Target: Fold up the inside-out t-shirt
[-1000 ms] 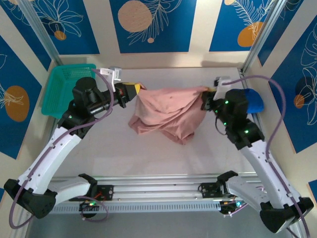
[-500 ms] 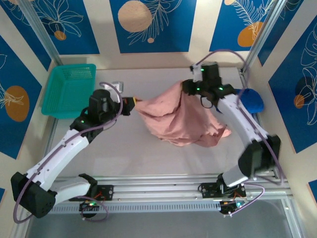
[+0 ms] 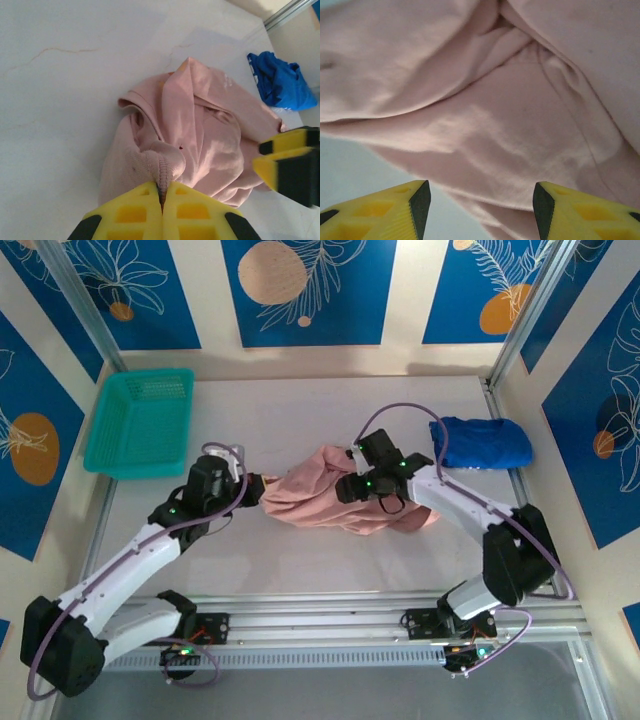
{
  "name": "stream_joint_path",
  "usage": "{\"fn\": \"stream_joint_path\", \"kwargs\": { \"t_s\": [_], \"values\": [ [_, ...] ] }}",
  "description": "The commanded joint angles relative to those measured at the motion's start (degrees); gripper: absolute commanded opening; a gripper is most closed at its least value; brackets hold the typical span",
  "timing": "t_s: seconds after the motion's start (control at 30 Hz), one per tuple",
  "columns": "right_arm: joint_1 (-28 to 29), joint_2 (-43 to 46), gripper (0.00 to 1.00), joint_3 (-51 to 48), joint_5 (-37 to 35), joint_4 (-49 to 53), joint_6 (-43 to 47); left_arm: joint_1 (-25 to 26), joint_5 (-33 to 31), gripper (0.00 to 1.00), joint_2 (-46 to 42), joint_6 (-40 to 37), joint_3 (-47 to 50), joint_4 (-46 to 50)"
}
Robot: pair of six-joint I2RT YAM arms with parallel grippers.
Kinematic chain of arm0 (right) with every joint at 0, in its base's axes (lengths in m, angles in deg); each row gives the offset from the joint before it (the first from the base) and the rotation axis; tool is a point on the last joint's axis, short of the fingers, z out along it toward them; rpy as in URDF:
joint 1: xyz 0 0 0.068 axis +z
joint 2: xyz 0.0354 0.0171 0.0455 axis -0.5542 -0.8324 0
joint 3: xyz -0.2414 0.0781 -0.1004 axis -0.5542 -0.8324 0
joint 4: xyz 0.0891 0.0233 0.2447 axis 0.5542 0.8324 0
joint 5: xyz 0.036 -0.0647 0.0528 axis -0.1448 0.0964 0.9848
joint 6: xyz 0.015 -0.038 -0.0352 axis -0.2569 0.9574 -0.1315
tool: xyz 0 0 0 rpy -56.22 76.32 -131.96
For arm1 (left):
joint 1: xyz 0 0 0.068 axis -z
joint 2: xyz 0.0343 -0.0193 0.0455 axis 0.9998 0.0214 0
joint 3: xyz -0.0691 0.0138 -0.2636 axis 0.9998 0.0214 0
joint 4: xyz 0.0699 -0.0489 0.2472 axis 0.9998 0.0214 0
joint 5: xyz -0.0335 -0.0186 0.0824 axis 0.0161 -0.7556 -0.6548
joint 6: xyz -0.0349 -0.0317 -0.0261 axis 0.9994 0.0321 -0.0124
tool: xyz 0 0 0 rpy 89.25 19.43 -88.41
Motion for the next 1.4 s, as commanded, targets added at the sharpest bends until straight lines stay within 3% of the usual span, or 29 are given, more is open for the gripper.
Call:
{"fn": "stream_joint_path", "kwargs": {
  "t_s": [0.0,0.27,0.37,0.47,0.53,0.6,0.77,0.9,1.07,1.37],
  "values": [
    [-1.0,-3.4,0.59,2.4,-4.0,-6.5,-1.4,0.0,-1.2,0.0,-0.9,-0.5,-0.1,-0.2],
    [-3.1,-15.0,0.54,8.7,-10.0,-8.3,0.7,0.0,-1.7,0.0,-0.9,-0.8,0.8,0.0],
    [-3.4,-17.7,0.3,10.1,-9.1,-7.7,1.0,0.0,-4.4,0.0,-1.0,-1.6,1.6,1.6],
    [-3.5,-15.7,0.11,9.2,-9.1,-7.4,1.8,0.0,-12.7,0.02,-1.5,-3.0,3.2,5.6],
    [-3.5,-12.8,0.04,7.9,-7.7,-8.0,2.4,0.0,-19.4,0.12,-1.6,-4.5,4.0,8.4],
    [-3.5,-10.0,0.01,6.8,-5.0,-8.2,2.7,0.0,-23.1,0.35,-1.2,-6.9,4.3,10.2],
    [-3.5,-7.4,0.0,4.7,-1.4,-8.2,1.7,1.8,-15.8,0.57,0.2,-14.8,2.5,6.7],
    [-3.6,-6.9,0.0,4.3,-1.1,-8.3,1.5,5.3,-4.8,0.61,6.4,-20.5,0.3,0.7],
    [-3.7,-6.6,0.0,4.6,-0.5,-8.2,1.5,9.6,-4.5,0.62,16.4,-28.8,-4.8,0.5],
    [-3.8,-6.2,0.0,4.6,-0.4,-7.5,1.6,9.8,-5.5,0.59,32.1,-35.6,-13.2,1.7]
  ]
}}
